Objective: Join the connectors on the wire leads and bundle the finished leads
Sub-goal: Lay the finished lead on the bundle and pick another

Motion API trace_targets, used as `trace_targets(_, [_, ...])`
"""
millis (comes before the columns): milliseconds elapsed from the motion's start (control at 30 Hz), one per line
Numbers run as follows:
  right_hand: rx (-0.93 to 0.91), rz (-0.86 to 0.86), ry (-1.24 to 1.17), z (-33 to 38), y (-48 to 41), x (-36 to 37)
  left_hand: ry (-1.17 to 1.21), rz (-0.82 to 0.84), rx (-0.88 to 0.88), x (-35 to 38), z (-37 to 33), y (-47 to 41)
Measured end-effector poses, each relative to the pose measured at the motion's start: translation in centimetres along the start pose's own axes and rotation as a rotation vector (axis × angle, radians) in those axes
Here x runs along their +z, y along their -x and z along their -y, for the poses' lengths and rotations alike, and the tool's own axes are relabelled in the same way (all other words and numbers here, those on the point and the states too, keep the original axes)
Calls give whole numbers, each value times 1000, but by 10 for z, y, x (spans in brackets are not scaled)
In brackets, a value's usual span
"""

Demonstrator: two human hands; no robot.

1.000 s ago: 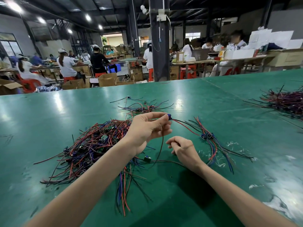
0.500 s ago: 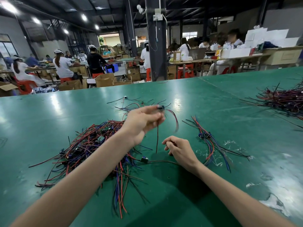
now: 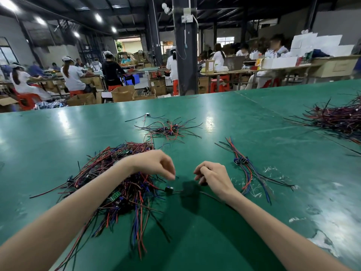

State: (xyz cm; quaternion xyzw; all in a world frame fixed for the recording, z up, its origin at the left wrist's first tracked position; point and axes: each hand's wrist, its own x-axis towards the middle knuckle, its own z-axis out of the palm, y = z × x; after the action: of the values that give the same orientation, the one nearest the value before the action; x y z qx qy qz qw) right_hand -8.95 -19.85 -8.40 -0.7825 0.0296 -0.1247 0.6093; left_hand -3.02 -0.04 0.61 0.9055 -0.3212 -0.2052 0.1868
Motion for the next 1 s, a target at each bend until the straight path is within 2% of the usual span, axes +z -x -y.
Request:
trace_targets(100, [45,-7,-76,-1,-1,-3,-330,5,-38,21,6,9])
trace_targets(200, [78,-7,-132,-1,-2,-5,-420,-83,-31,30,7,14])
trace_targets(333, [125,-22,-277,-1,-5,-11,-111,-264,105,34,-2,23])
trace_targets(467, [125,-28,-349,-1,-7,-16,72,-483,258,30,-21,40])
trace_targets(600, [125,-13,-357,-2,-7,-16,103,-598,370,25,-46,57])
trace_targets(733, [121,-9,-371,-4,-8,-16,98,-623,453,23,-66,72])
trace_targets(900, [117,-17,-374,-5,-10,-14,200,-590,373,19,-71,73])
trace_targets(1000, [100,-16,-365,-6,-8,-12,241,-747,244,-7,-56,53])
